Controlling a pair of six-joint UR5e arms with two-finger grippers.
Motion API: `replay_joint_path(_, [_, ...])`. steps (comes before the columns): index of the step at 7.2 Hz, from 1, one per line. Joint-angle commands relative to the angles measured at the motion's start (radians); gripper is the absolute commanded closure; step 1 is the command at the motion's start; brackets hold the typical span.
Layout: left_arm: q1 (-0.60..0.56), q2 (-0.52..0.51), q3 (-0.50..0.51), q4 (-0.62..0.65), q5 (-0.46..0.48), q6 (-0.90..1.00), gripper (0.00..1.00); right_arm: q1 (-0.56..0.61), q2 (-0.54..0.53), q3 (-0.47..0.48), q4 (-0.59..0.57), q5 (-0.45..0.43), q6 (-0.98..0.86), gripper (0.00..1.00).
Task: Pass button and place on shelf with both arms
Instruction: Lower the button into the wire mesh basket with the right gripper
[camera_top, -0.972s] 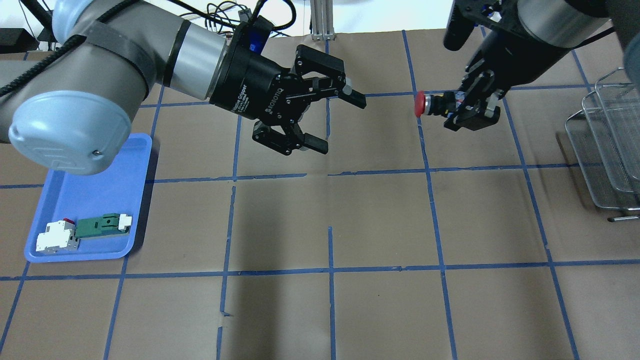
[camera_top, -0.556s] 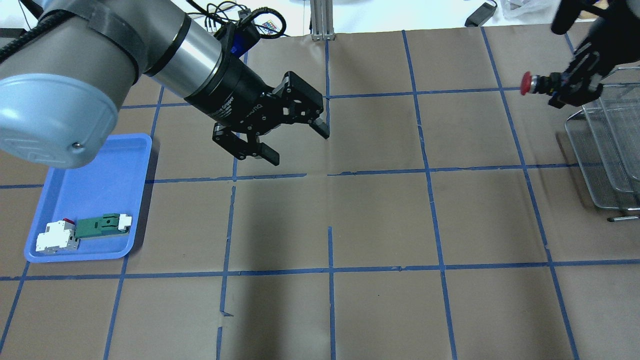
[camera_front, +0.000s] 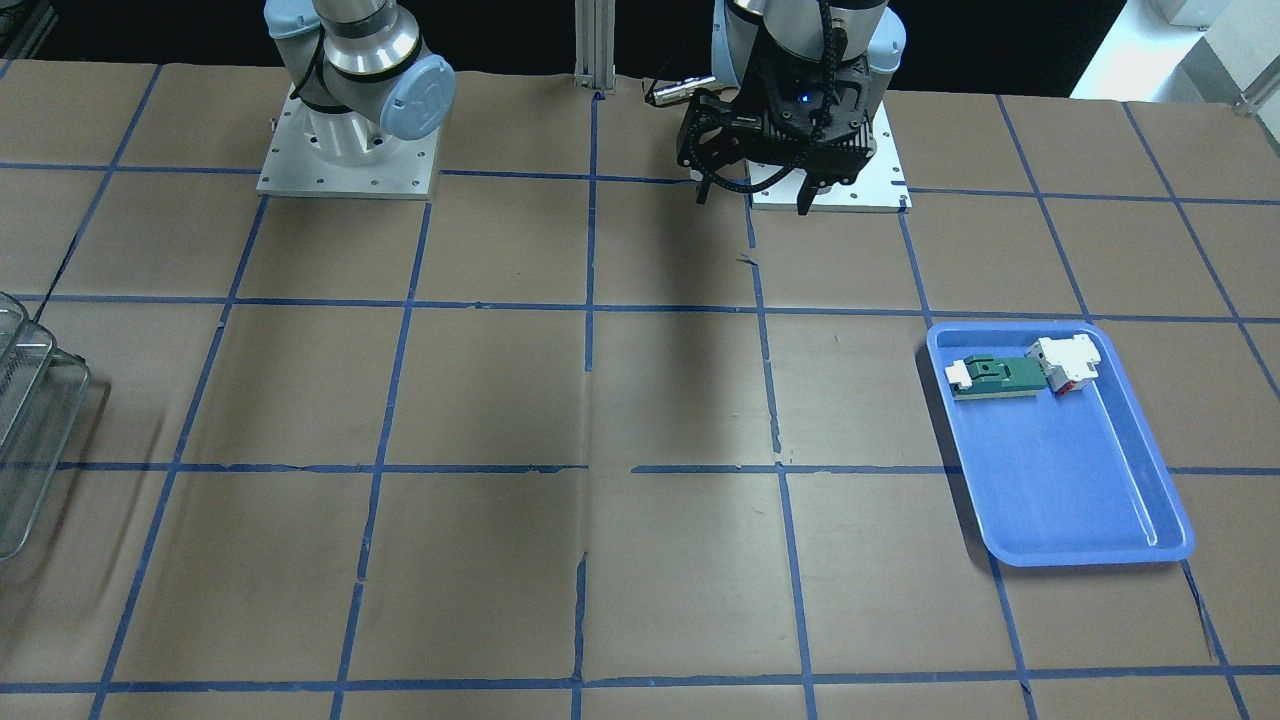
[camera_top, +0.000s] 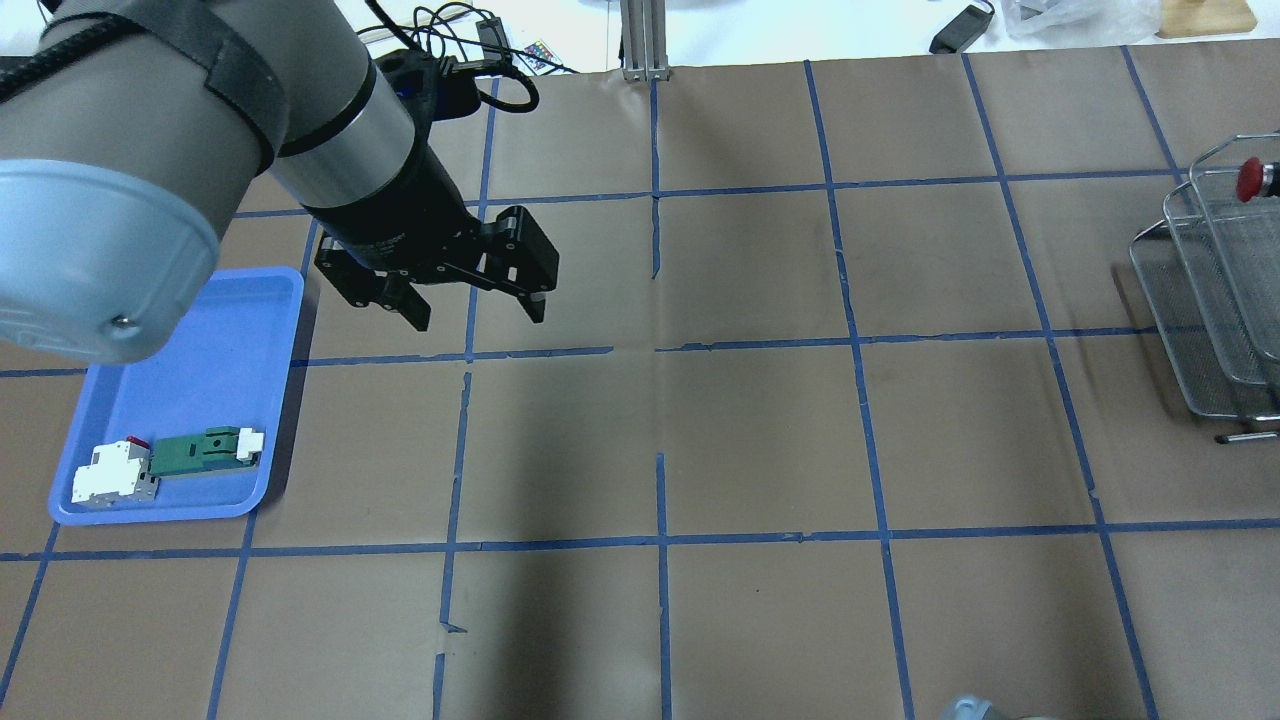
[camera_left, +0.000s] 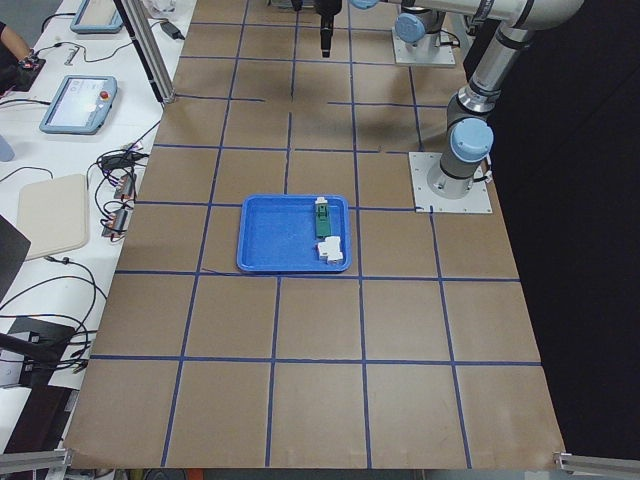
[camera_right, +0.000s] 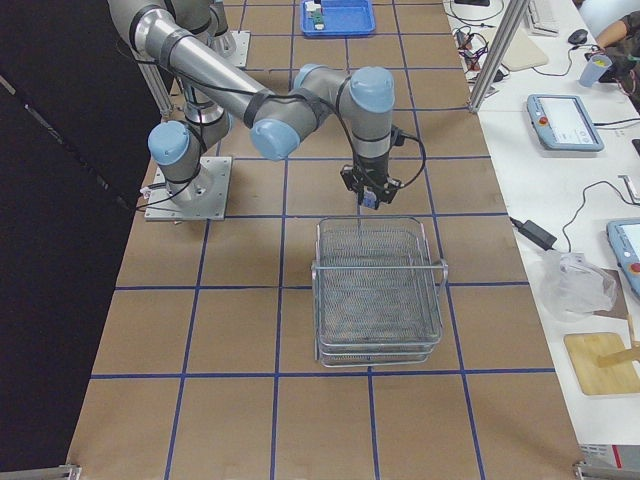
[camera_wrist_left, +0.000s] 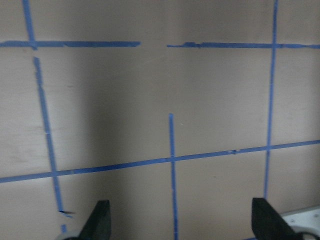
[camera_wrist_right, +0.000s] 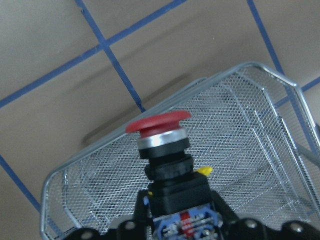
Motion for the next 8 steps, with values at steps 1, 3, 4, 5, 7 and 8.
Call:
replay_joint_path(1, [0.018,0.001,0.004,0.004,0.043,0.004,0.00,-0.058,0.077,0.002,-0.089,0.028,-0.043,1.00])
replay_joint_path(3, [0.019,0.002,0.004,0.004,0.043,0.004,0.00,-0.060,0.103,0.003,-0.143,0.026,-0.044,0.35])
replay_joint_path(4, [0.019,0.002,0.003,0.006,0.041,0.004,0.00,-0.060,0.094,0.006,-0.141,0.031,-0.035,0.19])
replay_joint_path(5, [0.018,0.004,0.004,0.006,0.041,0.004,0.00,-0.060,0.077,0.012,-0.141,0.031,-0.029,0.10])
replay_joint_path(7, [0.018,0.010,0.004,0.006,0.041,0.004,0.00,-0.049,0.030,0.015,-0.046,0.031,0.046,0.10])
replay_joint_path(8, [0.018,0.008,0.004,0.012,0.038,0.005,0.00,-0.025,-0.045,0.018,0.031,0.031,0.177,0.10])
